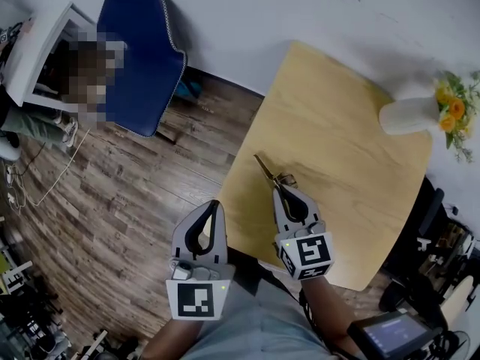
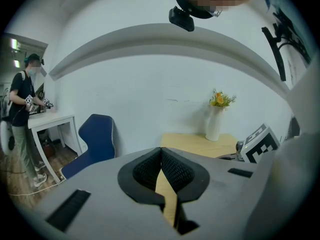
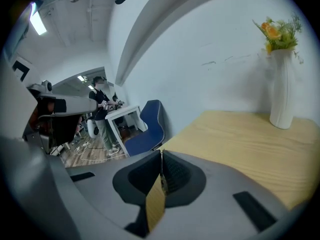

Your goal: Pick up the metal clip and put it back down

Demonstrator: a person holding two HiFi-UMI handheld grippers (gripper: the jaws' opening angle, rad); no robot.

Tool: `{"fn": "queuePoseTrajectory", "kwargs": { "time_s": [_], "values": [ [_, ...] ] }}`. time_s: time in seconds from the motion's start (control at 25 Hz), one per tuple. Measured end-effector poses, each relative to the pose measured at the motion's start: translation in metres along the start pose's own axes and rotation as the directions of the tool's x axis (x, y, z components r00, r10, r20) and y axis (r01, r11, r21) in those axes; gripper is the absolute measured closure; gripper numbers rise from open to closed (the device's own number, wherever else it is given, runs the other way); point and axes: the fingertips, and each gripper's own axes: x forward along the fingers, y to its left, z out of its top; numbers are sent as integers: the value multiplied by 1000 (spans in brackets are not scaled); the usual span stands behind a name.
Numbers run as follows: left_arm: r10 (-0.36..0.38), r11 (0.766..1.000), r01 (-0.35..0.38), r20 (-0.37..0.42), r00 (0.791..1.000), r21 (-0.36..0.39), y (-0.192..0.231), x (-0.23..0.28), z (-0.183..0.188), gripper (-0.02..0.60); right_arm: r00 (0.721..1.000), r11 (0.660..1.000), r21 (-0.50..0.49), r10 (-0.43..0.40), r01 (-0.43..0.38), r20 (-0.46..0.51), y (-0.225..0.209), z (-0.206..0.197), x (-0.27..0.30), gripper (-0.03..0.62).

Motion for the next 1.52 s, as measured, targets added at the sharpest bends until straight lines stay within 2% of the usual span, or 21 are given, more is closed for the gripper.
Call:
{"fn": "queuePoseTrajectory", "kwargs": {
  "time_s": [0.4, 0.6, 0.88, 1.2, 1.36, 1.52],
  "values": [
    [0, 1000, 0, -60, 998, -7, 4, 32, -13, 563, 1000, 1000, 31, 3, -3, -10, -19, -5, 23, 542],
    [-6, 1000, 6, -55, 998, -1, -2, 40, -9, 563, 1000, 999, 41, -25, 25, -17, -35, -8, 25, 540],
    [-33, 999, 34, -34, 999, 26, -20, 32, 2, 563, 996, 997, 40, -71, 69, 45, -46, 8, 3, 540],
    [-118, 990, 112, 73, 990, 83, -66, -5, 39, 563, 973, 989, 30, -149, 146, 177, -44, 44, -76, 540],
    [-185, 978, 170, 126, 975, 125, -105, -38, 58, 563, 945, 978, 36, -209, 207, 252, -39, 60, -140, 540],
    [-259, 957, 225, 190, 947, 181, -147, -72, 77, 563, 902, 961, 28, -270, 277, 337, -34, 73, -209, 540]
  ]
}}
